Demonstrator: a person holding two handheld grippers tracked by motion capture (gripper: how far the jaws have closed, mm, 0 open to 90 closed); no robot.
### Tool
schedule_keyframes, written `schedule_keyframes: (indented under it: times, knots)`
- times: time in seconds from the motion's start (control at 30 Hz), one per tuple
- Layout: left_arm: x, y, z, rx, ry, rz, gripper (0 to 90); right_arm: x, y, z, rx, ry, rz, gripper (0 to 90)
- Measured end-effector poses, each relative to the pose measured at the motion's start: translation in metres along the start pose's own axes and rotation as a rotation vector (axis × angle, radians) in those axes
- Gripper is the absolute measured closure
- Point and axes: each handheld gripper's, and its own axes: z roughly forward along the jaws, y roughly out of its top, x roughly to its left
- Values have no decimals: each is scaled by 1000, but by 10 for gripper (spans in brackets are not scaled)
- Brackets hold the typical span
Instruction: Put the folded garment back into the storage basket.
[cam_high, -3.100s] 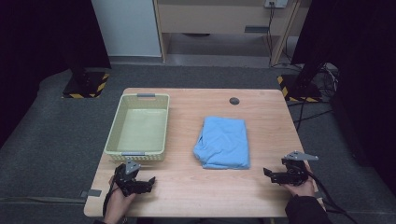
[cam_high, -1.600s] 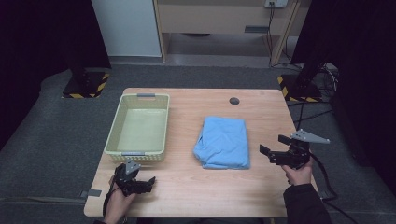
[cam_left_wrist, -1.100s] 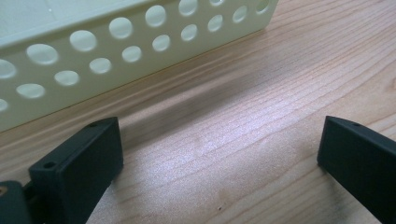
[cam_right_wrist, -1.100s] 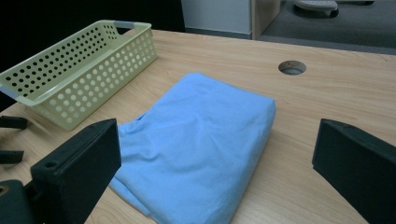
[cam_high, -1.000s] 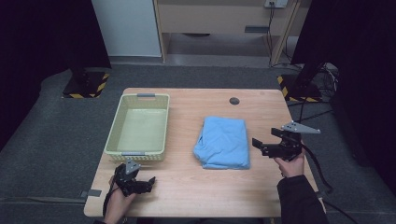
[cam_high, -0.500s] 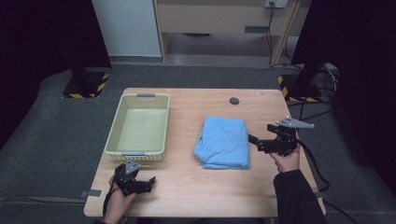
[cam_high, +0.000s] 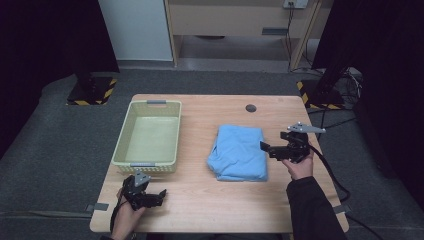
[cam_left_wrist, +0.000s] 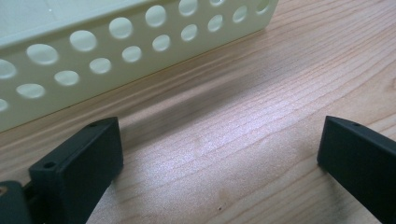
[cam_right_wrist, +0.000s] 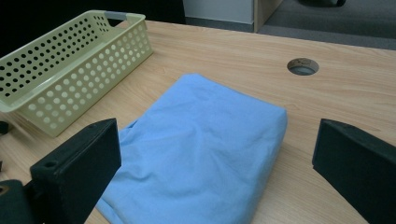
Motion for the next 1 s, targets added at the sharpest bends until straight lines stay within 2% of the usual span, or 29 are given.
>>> schedule_keyframes:
  times: [0.33,0.6,1.0]
  knots:
    - [0,0,0,0,0,0,0,-5,-2,21,37,-7,18,15]
    - [0,0,0,0,0,0,0,-12,-5,29,29,-18,38,16]
    - [0,0,0,0,0,0,0,-24,-17,45,59,-26,83,15]
